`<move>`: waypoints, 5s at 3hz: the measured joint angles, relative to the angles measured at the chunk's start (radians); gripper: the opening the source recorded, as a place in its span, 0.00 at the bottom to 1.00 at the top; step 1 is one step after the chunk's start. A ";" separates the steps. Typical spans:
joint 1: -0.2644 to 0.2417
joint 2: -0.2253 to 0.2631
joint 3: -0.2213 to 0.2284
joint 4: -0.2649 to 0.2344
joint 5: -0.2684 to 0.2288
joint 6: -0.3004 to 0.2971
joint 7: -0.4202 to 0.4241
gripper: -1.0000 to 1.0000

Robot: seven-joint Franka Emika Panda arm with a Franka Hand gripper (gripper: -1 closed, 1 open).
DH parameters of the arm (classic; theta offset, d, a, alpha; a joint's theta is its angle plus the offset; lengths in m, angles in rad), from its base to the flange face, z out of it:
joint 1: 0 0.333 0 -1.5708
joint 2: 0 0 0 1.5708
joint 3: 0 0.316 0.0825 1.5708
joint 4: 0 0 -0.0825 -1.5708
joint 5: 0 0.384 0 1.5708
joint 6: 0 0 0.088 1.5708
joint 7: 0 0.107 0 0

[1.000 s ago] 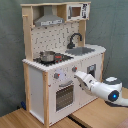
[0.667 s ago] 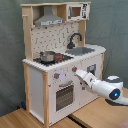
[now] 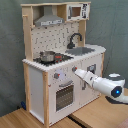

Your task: Play with the kitchen

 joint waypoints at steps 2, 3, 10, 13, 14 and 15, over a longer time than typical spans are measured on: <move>0.004 -0.001 -0.005 0.000 -0.002 0.018 -0.233 1.00; 0.006 -0.002 -0.005 -0.001 -0.007 0.036 -0.358 1.00; 0.029 -0.003 -0.012 -0.274 -0.008 0.384 -0.855 1.00; -0.219 0.001 -0.005 -0.233 0.009 0.549 -0.834 1.00; -0.290 0.002 0.005 -0.167 0.009 0.554 -0.812 1.00; -0.348 0.003 0.026 -0.124 0.009 0.566 -0.748 1.00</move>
